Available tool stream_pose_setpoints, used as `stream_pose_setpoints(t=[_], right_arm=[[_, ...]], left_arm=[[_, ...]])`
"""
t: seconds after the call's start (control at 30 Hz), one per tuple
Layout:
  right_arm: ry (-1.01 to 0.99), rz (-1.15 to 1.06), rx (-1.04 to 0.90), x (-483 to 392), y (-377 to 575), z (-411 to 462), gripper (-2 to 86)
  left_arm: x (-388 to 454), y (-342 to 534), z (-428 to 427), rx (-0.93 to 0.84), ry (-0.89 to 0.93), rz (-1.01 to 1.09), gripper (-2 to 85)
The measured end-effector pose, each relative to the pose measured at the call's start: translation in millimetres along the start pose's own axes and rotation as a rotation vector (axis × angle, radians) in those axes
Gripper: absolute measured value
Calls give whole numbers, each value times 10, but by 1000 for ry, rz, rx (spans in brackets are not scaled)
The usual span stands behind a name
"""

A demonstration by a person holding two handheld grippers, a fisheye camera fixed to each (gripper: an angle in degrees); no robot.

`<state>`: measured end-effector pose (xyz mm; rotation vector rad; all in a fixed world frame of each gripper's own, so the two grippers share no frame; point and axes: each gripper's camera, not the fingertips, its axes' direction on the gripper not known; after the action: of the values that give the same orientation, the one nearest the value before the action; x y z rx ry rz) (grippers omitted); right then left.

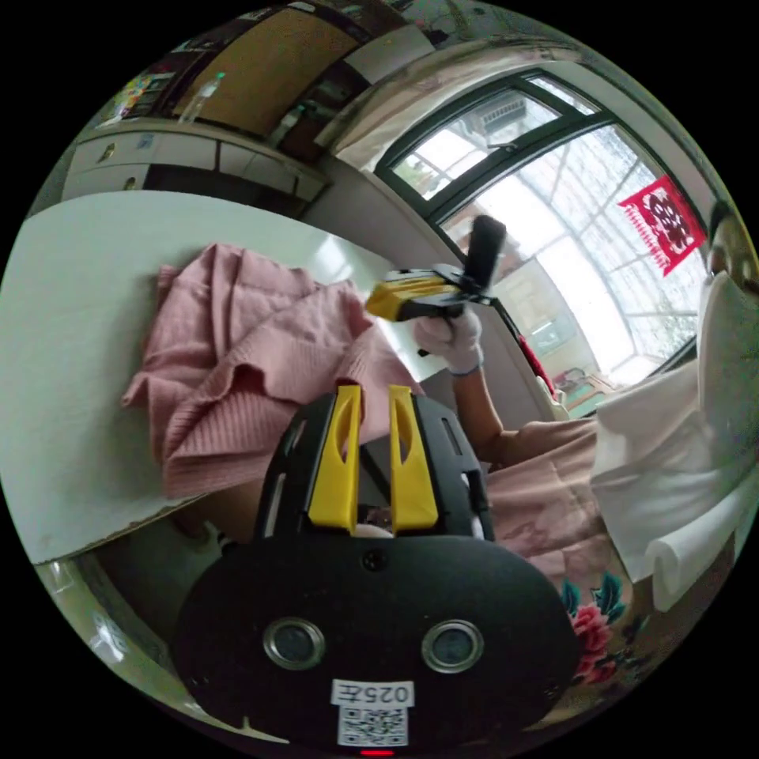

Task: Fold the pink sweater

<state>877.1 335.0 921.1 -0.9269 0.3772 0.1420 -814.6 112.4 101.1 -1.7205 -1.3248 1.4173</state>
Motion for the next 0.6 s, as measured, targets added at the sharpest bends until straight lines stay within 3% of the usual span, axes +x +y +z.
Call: stream_pose_setpoints(t=[0.23, 0.4, 0.6], right_arm=[[-123, -52, -214, -64, 241, 439, -7], [-57, -31, -139, -181, 441, 258, 12], [-29, -76, -59, -332, 495, 168, 89]], left_arm=[[259, 107, 41, -17, 54, 112, 4], [145, 109, 153, -39, 102, 54, 11], [194, 43, 153, -63, -76, -17, 24]])
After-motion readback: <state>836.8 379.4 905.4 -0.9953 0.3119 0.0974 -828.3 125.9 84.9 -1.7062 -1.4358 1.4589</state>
